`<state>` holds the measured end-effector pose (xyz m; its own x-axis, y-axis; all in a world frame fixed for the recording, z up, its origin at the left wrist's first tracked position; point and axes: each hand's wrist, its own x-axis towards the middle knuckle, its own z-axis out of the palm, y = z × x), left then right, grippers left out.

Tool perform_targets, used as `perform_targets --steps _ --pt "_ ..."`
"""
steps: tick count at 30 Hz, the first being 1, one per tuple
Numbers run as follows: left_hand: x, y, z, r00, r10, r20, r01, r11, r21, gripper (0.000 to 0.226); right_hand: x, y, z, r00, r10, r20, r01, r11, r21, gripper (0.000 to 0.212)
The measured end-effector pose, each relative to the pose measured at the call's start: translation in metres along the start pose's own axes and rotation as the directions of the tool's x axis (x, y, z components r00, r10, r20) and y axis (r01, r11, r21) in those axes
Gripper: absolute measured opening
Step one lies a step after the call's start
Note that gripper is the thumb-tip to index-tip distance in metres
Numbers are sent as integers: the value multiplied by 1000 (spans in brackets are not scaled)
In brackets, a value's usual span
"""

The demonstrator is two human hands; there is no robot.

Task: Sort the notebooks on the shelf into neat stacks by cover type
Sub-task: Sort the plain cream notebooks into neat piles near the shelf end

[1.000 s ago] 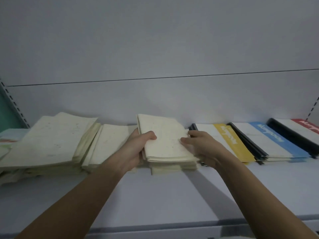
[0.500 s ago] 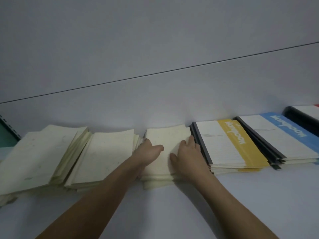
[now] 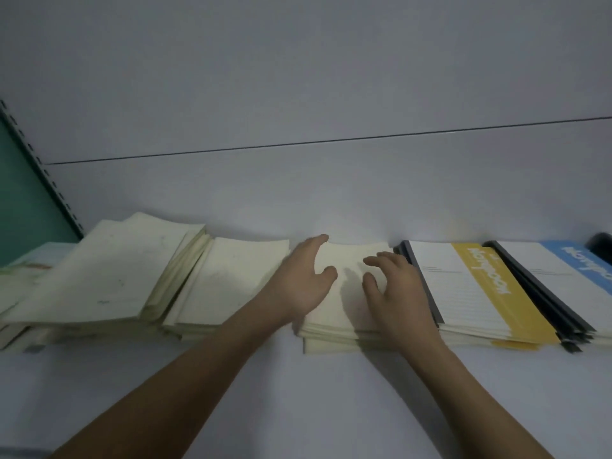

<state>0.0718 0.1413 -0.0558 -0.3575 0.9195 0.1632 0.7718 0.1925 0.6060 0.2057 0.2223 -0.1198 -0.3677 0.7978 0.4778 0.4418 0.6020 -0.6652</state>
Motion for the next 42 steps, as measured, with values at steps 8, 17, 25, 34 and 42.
perform_targets --steps 8,17,25,34,42 --pt "-27 -63 -106 985 -40 -170 100 927 361 51 -13 -85 29 901 -294 318 282 956 83 48" --pt "-47 -98 -150 977 -170 -129 209 886 414 48 -6 -148 79 745 -102 660 365 889 -275 95" --pt "-65 -120 -165 983 -86 -161 115 977 178 34 -47 -143 74 712 -149 686 511 781 -360 119" --pt "-65 -107 -165 965 -56 -255 32 995 -96 28 -28 -173 45 907 -124 402 97 991 87 23" --pt "-60 -76 -156 875 -191 445 475 167 -864 59 -29 -192 46 844 -390 368 450 888 -92 46"
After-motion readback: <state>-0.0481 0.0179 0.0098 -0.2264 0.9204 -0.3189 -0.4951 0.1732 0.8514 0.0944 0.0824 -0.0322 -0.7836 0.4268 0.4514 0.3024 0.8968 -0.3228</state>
